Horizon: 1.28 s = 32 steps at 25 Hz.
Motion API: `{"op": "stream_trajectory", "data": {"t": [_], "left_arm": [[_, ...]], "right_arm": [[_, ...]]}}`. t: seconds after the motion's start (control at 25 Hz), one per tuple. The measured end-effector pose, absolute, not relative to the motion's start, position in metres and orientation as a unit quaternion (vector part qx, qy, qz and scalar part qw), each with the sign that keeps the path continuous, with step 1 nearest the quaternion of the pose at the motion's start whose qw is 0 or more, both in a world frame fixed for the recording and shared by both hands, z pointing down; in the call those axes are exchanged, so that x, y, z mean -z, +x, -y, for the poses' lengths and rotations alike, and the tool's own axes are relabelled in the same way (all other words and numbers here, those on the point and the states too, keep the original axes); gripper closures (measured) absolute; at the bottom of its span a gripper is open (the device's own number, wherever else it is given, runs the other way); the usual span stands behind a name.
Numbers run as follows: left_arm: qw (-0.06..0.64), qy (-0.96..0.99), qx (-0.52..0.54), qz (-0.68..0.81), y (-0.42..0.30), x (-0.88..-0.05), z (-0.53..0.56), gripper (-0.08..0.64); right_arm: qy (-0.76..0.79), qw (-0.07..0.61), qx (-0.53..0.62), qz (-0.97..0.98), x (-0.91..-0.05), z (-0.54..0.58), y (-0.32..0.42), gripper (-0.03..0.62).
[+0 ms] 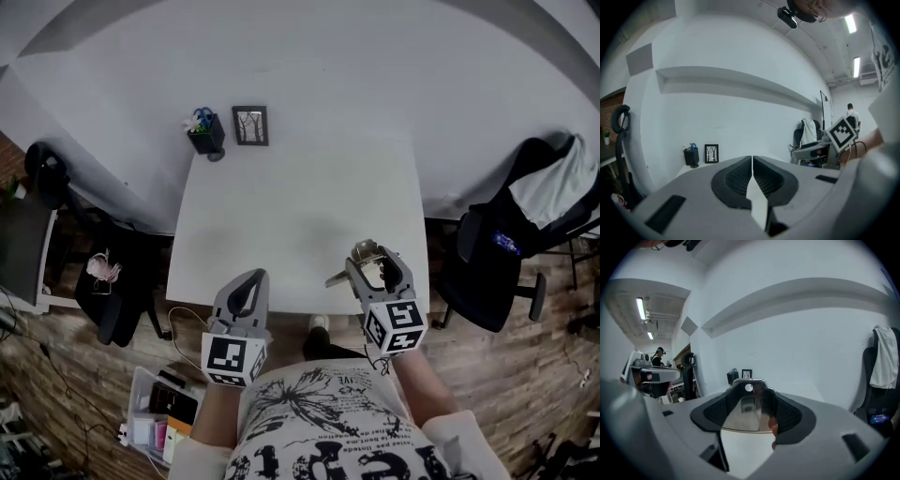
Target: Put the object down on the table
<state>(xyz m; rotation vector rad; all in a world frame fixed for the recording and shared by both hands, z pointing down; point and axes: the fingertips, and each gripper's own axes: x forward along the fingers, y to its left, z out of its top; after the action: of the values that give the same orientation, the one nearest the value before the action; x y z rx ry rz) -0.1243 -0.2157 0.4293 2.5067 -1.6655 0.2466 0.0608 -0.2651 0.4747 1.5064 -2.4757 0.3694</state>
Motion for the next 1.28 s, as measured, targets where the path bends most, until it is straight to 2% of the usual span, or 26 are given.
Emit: {"op": "stream_trajectory", "data": {"t": [0.24, 0.56, 1.0, 1.28], "left_arm": [[0.056, 0.83, -0.075, 0.55, -0.122, -0.427, 0.288, 0.548], [0.067, 0.836, -0.08, 0.539, -0.124, -0.442, 0.338, 0.548], [0.11, 0.844, -0.106, 0.514, -0.174, -0.467, 0.381, 0.548], [0.115, 0.844, -0.128, 0.508, -0.211, -0.498, 0.387, 0.548]], "right_arm": [[0.506, 0.137, -0.149, 0.838, -0.498, 0.335, 0.057, 0.311], [0.483, 0.195, -0.199, 0.83, -0.553, 0.37, 0.032, 0.311], [0.467, 0.292, -0.229, 0.803, -0.628, 0.405, -0.027, 0.311], [0.475, 0.325, -0.24, 0.781, -0.663, 0.422, -0.054, 0.311]]}}
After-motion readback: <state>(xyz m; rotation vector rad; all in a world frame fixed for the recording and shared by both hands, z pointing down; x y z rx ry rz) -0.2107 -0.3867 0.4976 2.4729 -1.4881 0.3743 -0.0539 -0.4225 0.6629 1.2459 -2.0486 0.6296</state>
